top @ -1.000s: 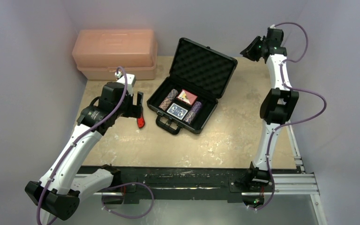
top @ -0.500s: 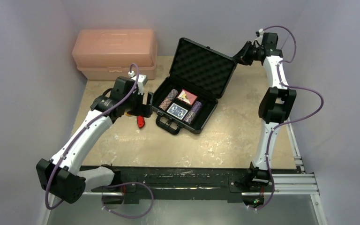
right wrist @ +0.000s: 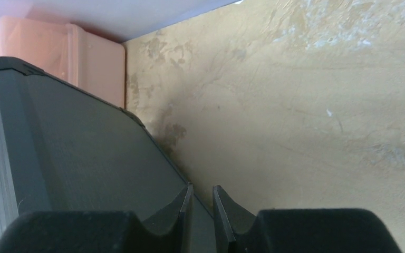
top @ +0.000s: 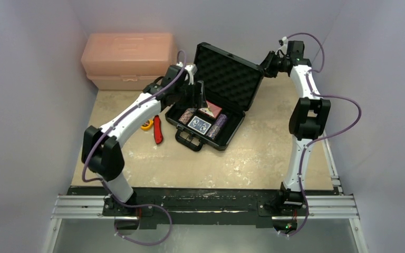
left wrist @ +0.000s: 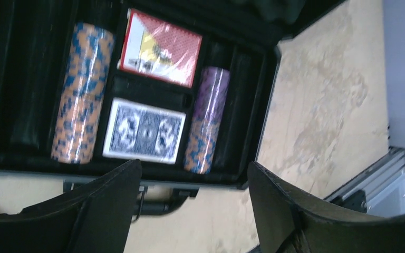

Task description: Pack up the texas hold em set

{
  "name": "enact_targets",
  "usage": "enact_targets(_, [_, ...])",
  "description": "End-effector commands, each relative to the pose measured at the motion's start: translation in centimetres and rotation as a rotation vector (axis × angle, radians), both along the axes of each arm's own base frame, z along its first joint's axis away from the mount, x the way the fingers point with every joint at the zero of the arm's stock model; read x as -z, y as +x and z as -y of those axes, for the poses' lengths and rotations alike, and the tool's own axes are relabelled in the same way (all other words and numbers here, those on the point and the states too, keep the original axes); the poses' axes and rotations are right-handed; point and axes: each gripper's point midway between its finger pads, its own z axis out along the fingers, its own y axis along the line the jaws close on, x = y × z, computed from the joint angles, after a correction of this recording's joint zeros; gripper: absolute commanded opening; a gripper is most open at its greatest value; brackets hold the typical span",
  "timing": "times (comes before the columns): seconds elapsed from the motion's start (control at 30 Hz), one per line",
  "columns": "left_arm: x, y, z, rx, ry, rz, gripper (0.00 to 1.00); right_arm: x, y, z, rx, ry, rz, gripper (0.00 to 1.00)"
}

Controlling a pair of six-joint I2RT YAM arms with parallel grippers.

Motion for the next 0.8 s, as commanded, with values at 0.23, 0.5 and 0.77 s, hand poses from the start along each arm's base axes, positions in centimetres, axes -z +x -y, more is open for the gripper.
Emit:
enact_targets(0.23, [-7.0, 9.6, 5.4, -0.030, -0.168, 0.184, 0.71, -4.6, -3.2, -4.5, -0.119, 0.025, 0.078, 0.23])
enact_targets(0.5, [-7.1, 12.4, 5.9, -0.038, -0.195, 0.219, 0.71, -4.3, -4.9, -6.9, -0.175, -0.003, 0.074, 0.23])
enact_targets(0.77, [-6.0, 12.3, 5.4, -0.014, -0.217, 0.232, 0.70, -3.6, -6.3, -8.5, -0.216, -0.024, 0.058, 0.23])
